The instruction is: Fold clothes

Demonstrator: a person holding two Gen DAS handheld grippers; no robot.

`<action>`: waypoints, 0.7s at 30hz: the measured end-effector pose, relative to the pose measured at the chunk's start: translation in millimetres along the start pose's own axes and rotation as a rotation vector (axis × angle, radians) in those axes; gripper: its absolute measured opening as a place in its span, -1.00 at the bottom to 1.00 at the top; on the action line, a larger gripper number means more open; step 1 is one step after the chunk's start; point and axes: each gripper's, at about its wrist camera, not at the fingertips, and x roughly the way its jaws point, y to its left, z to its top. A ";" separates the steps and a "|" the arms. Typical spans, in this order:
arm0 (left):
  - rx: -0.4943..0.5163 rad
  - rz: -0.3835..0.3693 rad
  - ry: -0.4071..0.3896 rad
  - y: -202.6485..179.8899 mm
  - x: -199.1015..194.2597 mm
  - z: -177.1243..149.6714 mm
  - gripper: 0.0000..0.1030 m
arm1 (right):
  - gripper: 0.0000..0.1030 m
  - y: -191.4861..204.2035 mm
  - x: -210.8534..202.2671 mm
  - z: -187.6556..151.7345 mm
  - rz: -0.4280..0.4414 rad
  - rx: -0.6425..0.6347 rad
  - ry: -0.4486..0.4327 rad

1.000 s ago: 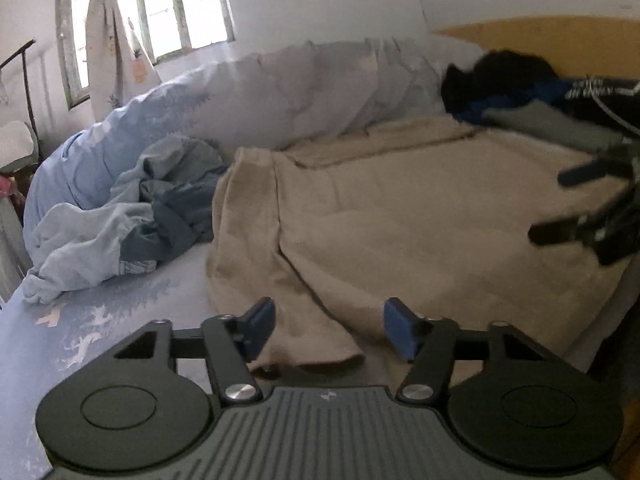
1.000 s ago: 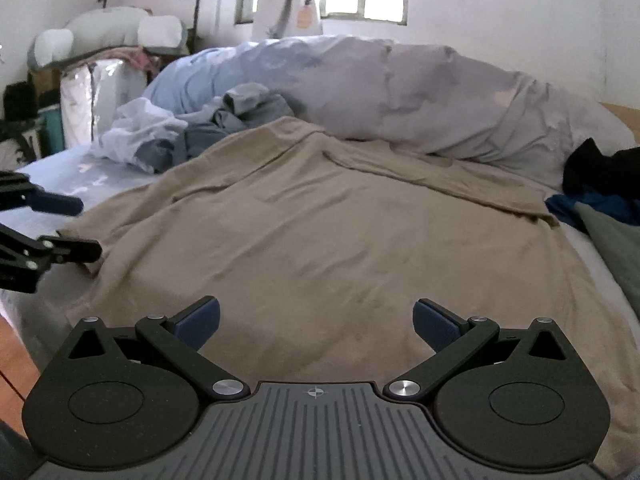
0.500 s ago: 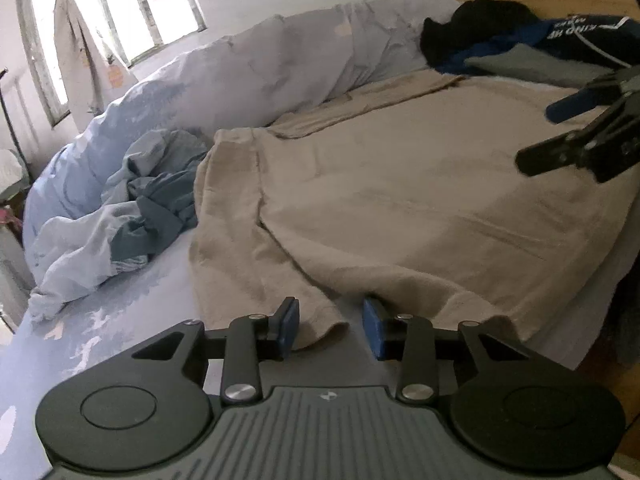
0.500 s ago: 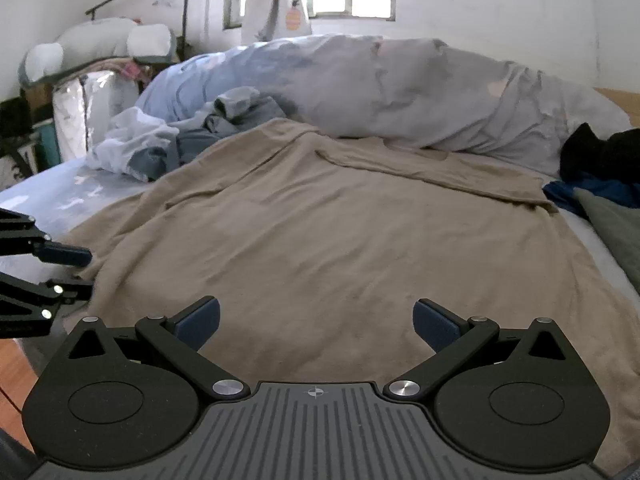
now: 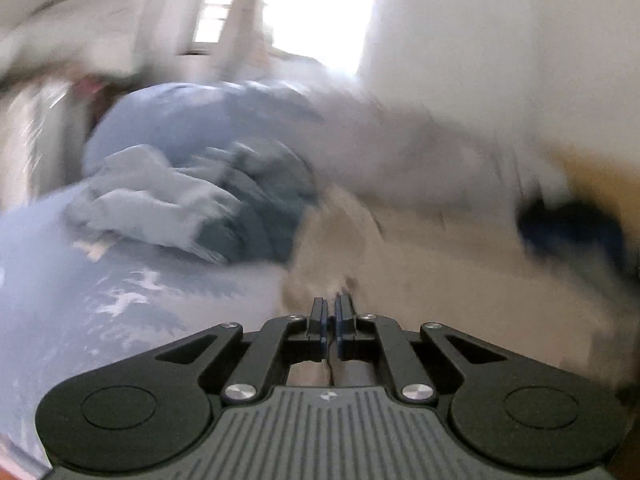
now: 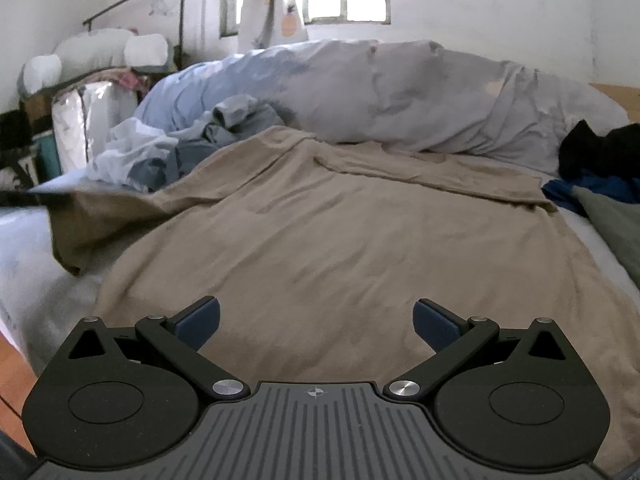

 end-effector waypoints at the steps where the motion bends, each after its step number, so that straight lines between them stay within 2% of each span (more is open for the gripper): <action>1: -0.084 0.001 -0.038 13.5 -2.9 9.3 -0.86 | 0.99 -0.5 -0.2 1.0 0.003 0.003 -0.002; 5: -0.312 0.002 -0.124 68.8 -3.0 44.2 -0.86 | 0.99 -2.6 -0.8 5.0 0.014 0.015 -0.008; 10: -0.496 0.010 -0.199 131.0 5.6 85.8 -0.86 | 0.99 -5.2 -1.6 10.1 0.027 0.030 -0.016; 15: -0.570 0.047 -0.228 174.0 21.5 115.8 -0.86 | 0.99 -8.0 -1.9 16.7 0.041 0.045 -0.025; 21: -0.600 0.101 -0.250 210.5 54.7 167.5 -0.87 | 0.98 -14.7 24.9 56.7 0.053 0.032 -0.068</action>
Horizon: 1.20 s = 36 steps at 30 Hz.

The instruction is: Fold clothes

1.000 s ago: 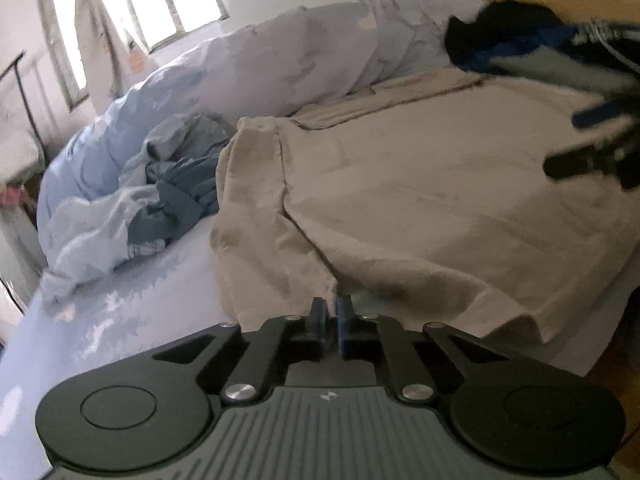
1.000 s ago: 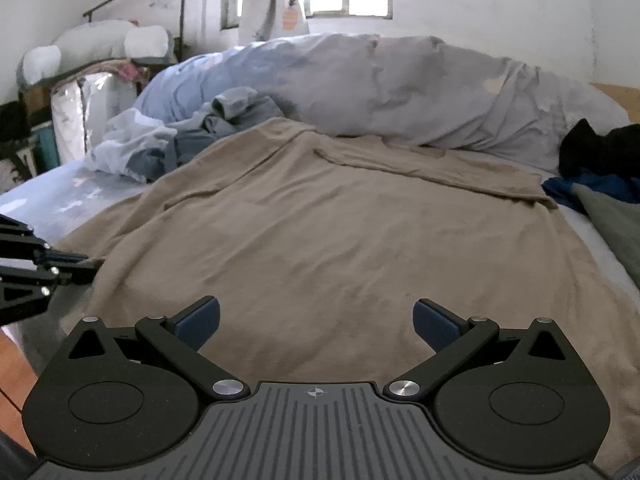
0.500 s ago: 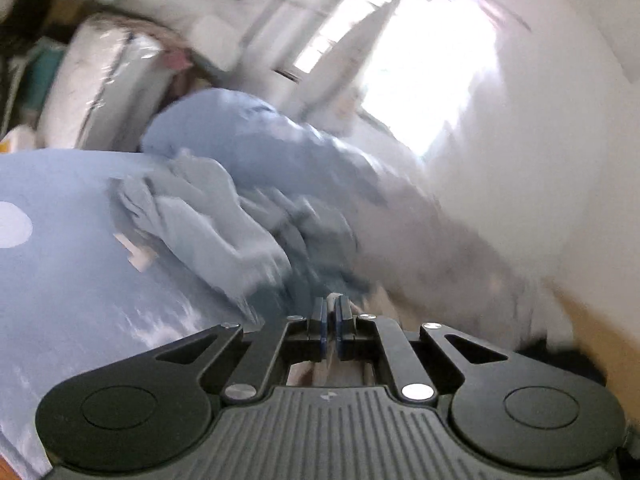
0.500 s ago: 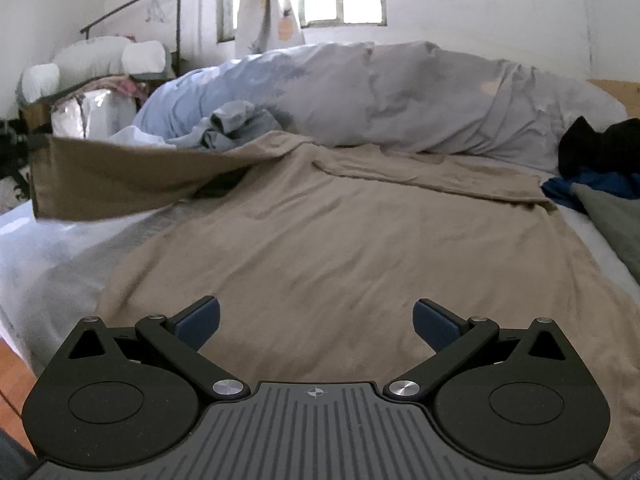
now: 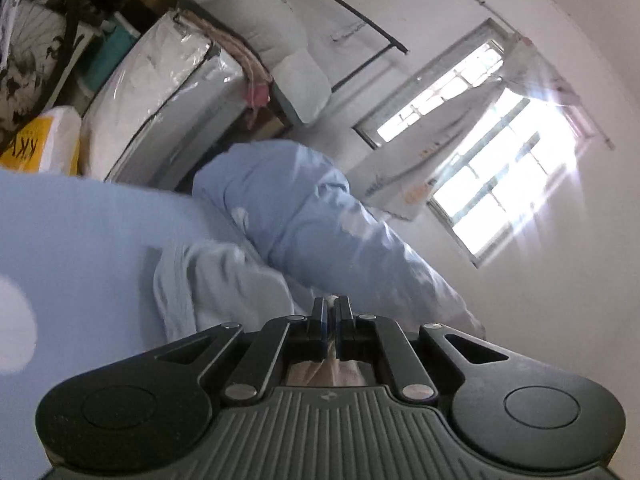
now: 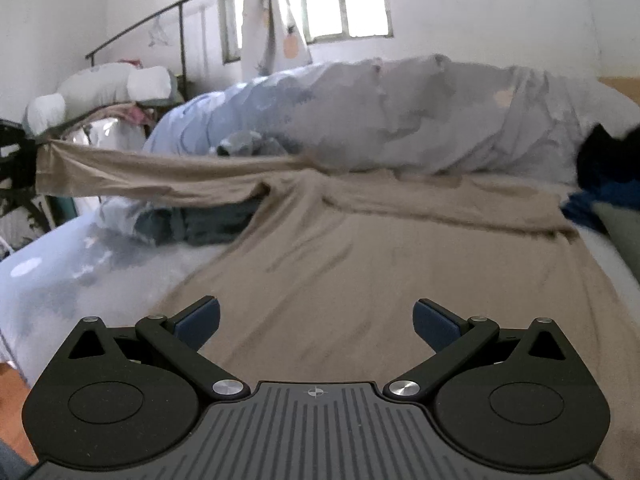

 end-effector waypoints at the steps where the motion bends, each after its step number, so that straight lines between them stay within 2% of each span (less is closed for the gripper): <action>1: -0.004 0.005 -0.003 -2.6 8.5 7.8 -0.87 | 0.96 0.3 9.1 8.3 0.001 -0.016 -0.012; 2: -0.007 0.009 -0.007 -5.4 16.9 15.8 -0.88 | 0.92 1.3 18.9 17.5 0.002 -0.029 -0.023; 3: -0.010 0.011 -0.012 -8.5 24.7 24.2 -0.88 | 0.77 2.5 29.8 26.5 0.003 -0.040 -0.029; 5: -0.005 0.018 -0.016 -16.0 40.0 38.5 -0.88 | 0.47 6.4 56.9 43.9 0.003 -0.067 -0.023; 6: 0.002 0.024 -0.018 -19.8 47.9 44.9 -0.88 | 0.19 8.7 72.5 51.8 0.004 -0.084 -0.015; 7: 0.009 0.030 -0.017 -22.7 54.8 49.8 -0.88 | 0.05 11.0 88.9 59.3 0.005 -0.098 -0.007; 8: 0.012 0.036 -0.017 -25.5 59.9 53.4 -0.88 | 0.01 13.0 106.4 66.5 0.008 -0.107 0.003; 10: 0.027 0.046 -0.014 -31.0 74.4 60.3 -0.88 | -0.22 17.4 141.4 80.9 0.010 -0.117 0.019; 12: 0.041 0.051 -0.014 -35.7 84.0 65.3 -0.89 | -0.30 22.3 175.6 94.2 0.018 -0.121 0.036; 14: 0.047 0.051 -0.019 -41.9 90.0 68.3 -0.89 | -0.49 27.6 208.1 106.0 0.030 -0.121 0.056; 15: 0.052 0.047 -0.021 -44.5 92.6 70.0 -0.89 | -0.95 32.4 221.7 108.5 0.051 -0.107 0.070; 17: 0.066 0.043 -0.022 -51.2 96.8 71.7 -0.89 | -0.99 36.7 249.2 111.2 0.089 -0.037 0.097; 21: 0.099 0.038 -0.015 -64.8 99.1 70.0 -0.89 | -0.99 40.4 287.4 114.6 0.098 0.028 0.114; 28: 0.135 0.032 0.000 -95.2 96.5 74.7 -0.89 | -0.99 38.7 316.3 108.6 0.107 0.119 0.123; 32: 0.183 -0.014 0.022 -135.0 95.5 78.3 -0.89 | -0.99 33.1 323.3 103.1 0.125 0.168 0.133; 36: 0.250 -0.090 0.042 -195.6 90.0 70.8 -0.89 | -0.98 27.5 330.4 97.6 0.142 0.218 0.144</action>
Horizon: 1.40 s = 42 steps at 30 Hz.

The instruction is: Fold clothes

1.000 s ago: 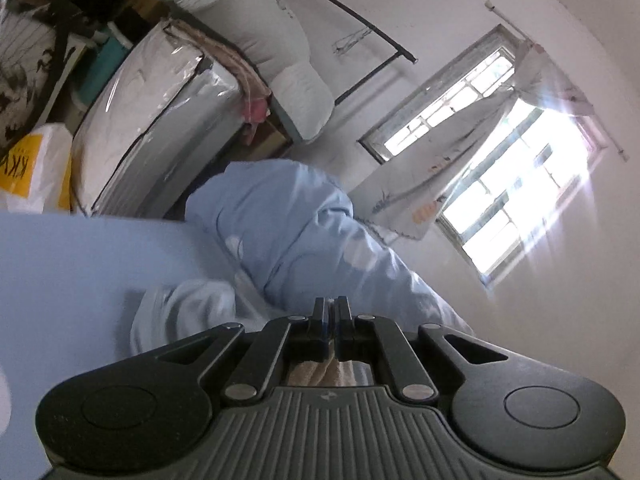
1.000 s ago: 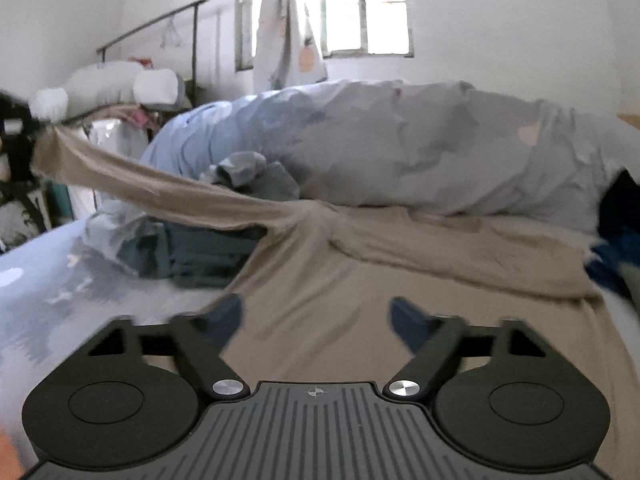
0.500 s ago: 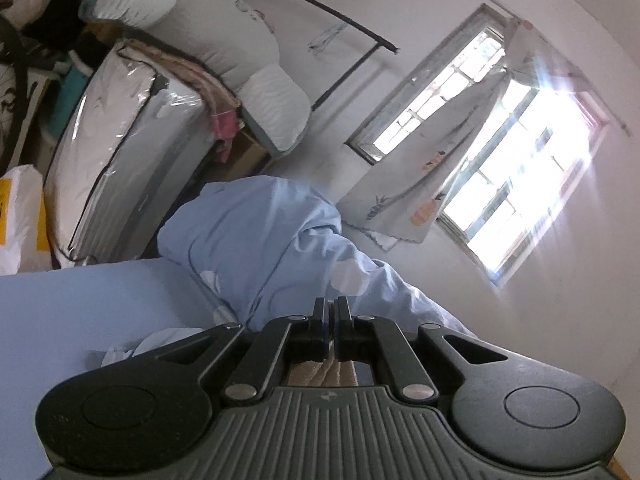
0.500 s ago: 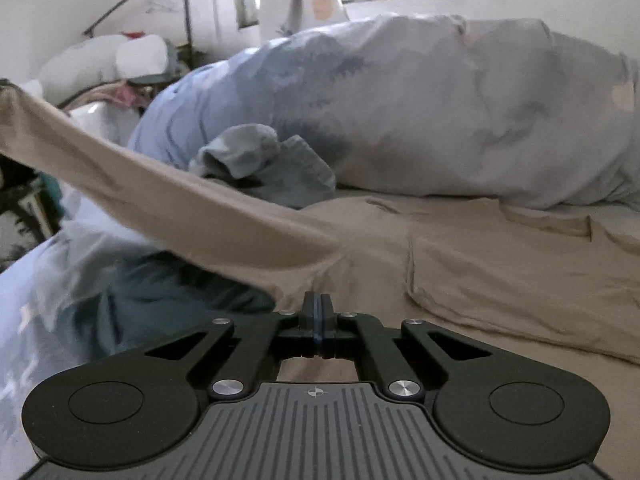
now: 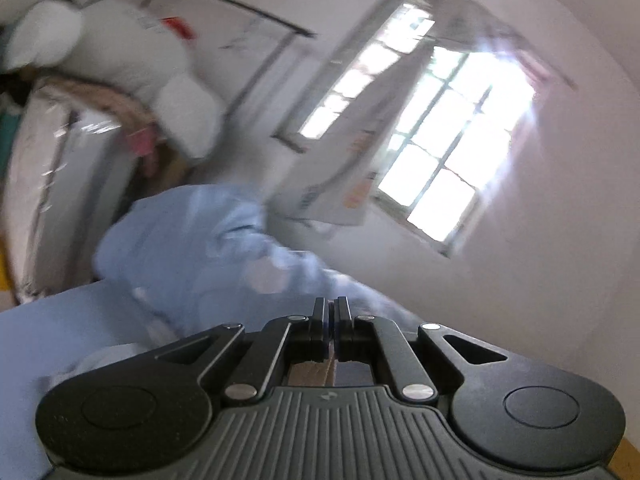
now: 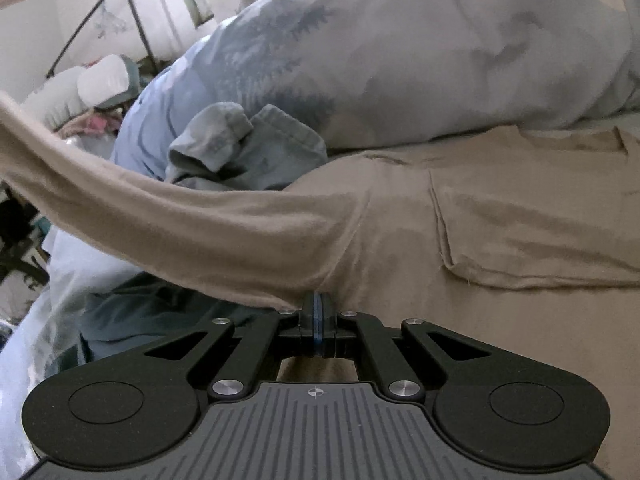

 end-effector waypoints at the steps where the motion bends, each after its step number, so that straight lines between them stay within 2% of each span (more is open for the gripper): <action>1: 0.026 -0.028 0.009 -22.3 0.8 -0.8 -0.89 | -0.98 -1.9 1.7 -0.8 0.005 0.012 0.002; 6: 0.156 -0.165 0.053 -133.3 4.8 -5.5 -0.89 | -0.98 -11.3 10.1 -4.6 0.030 0.073 0.014; 11: 0.297 -0.259 0.117 -241.4 16.6 -36.5 -0.89 | -0.98 -22.3 10.5 -7.7 0.069 0.147 0.008; 16: 0.420 -0.342 0.200 -332.8 43.6 -102.3 -0.89 | -0.99 -35.9 10.5 -14.3 0.114 0.208 -0.013; 20: 0.503 -0.386 0.292 -386.6 75.1 -174.2 -0.89 | -0.99 -42.5 9.7 -26.0 0.145 0.243 -0.046; 26: 0.569 -0.437 0.458 -433.7 128.7 -287.3 -0.89 | -0.99 -47.1 8.7 -31.1 0.173 0.260 -0.071; 29: 0.596 -0.427 0.533 -446.0 154.4 -344.9 -0.89 | -0.99 -53.0 10.6 -29.7 0.200 0.298 -0.063; 34: 0.631 -0.377 0.617 -452.9 191.4 -429.3 -0.89 | -0.99 -60.1 14.2 -31.8 0.234 0.340 -0.057; 40: 0.595 -0.264 0.650 -440.7 229.4 -502.9 -0.89 | -0.99 -68.0 18.5 -35.5 0.271 0.384 -0.051; 42: 0.590 -0.257 0.672 -438.4 237.3 -526.0 -0.90 | -0.99 -70.6 19.9 -36.7 0.283 0.399 -0.049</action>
